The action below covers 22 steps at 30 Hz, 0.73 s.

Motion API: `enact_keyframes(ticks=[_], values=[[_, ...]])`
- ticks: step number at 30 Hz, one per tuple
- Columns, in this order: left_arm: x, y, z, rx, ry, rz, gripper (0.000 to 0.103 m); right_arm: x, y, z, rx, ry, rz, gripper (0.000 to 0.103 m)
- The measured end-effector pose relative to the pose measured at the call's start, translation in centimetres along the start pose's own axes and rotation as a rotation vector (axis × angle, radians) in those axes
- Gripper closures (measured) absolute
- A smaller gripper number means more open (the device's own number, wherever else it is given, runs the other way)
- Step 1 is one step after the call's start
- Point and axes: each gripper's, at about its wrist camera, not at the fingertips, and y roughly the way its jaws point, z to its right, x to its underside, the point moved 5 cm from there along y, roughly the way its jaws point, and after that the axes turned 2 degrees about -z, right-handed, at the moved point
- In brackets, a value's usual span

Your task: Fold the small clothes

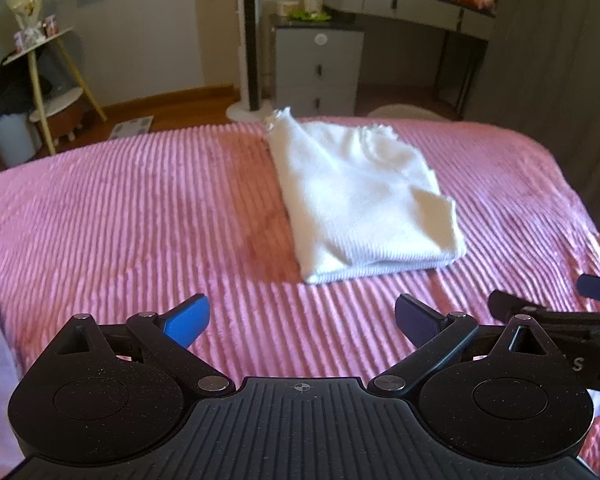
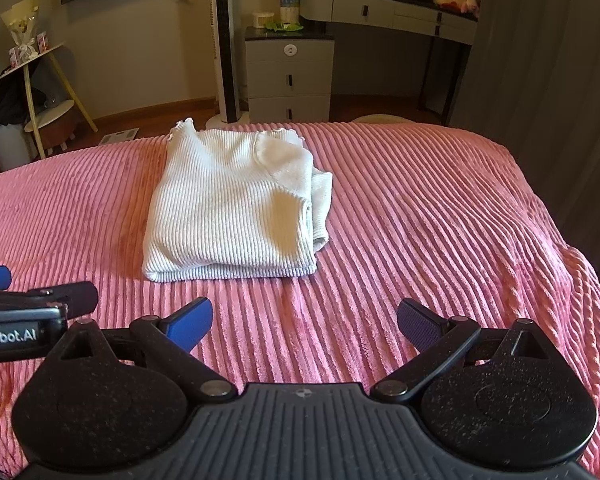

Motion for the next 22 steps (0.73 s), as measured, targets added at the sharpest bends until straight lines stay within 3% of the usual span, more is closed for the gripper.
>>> enact_keyframes(ticks=[5, 22], values=[[0.1, 0.0, 0.4, -0.042, 0.05, 0.014, 0.001, -0.1, 0.0, 0.1, 0.001, 0.003, 0.001, 0.004], [0.7, -0.7, 0.5, -0.057, 0.079, 0.015, 0.0, -0.3, -1.1, 0.1, 0.016, 0.003, 0.02, 0.004]])
